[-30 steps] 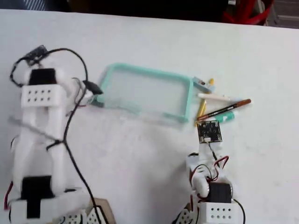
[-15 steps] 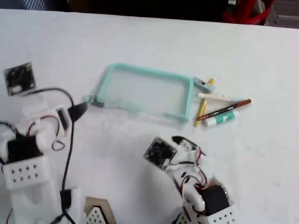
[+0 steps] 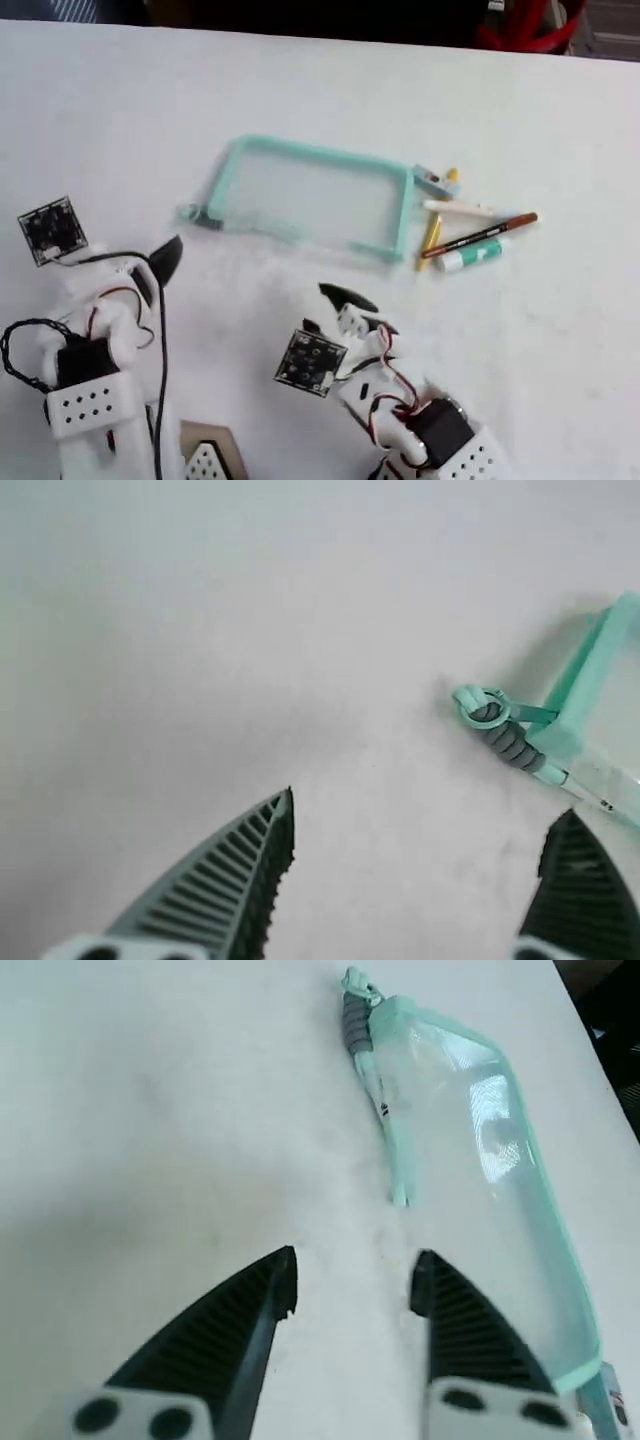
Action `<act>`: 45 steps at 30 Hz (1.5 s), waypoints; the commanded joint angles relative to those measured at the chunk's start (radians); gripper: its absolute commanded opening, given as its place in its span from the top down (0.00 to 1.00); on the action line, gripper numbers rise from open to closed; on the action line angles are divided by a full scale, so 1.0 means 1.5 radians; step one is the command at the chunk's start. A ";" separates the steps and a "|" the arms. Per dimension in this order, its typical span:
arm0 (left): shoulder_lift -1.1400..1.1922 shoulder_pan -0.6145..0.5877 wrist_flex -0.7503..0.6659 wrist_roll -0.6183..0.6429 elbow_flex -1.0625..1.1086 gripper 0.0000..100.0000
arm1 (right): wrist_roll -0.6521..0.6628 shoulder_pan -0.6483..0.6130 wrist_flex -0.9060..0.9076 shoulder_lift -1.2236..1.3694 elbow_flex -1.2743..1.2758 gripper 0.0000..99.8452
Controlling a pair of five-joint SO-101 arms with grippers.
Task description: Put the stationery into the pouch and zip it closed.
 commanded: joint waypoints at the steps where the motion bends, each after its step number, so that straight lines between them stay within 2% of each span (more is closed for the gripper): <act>1: -0.012 0.020 -0.017 0.008 0.000 0.63 | -0.006 -0.015 -0.061 0.011 -0.014 0.76; 6: -0.012 0.041 -0.025 0.008 0.017 0.63 | 0.002 -0.014 -0.083 0.182 -0.129 0.77; 9: -0.012 0.067 -0.055 0.007 0.039 0.63 | 0.002 -0.016 -0.096 0.387 -0.258 0.77; 15: -0.012 0.066 -0.059 -0.031 0.053 0.63 | 0.003 -0.016 -0.064 0.800 -0.542 0.77; 19: -0.012 0.053 -0.060 -0.031 0.055 0.63 | 0.035 -0.019 -0.167 0.967 -0.584 0.77; 25: -0.012 0.031 -0.060 -0.031 0.054 0.63 | 0.048 -0.011 -0.314 1.102 -0.596 0.77; 35: -0.012 0.030 -0.090 -0.031 0.064 0.63 | 0.098 0.071 -0.392 1.267 -0.736 0.77; 40: -0.012 0.010 -0.093 -0.030 0.064 0.63 | 0.142 0.051 -0.422 1.312 -0.741 0.77; 45: -0.012 0.010 -0.093 -0.029 0.063 0.63 | 0.147 0.031 -0.429 1.336 -0.758 0.77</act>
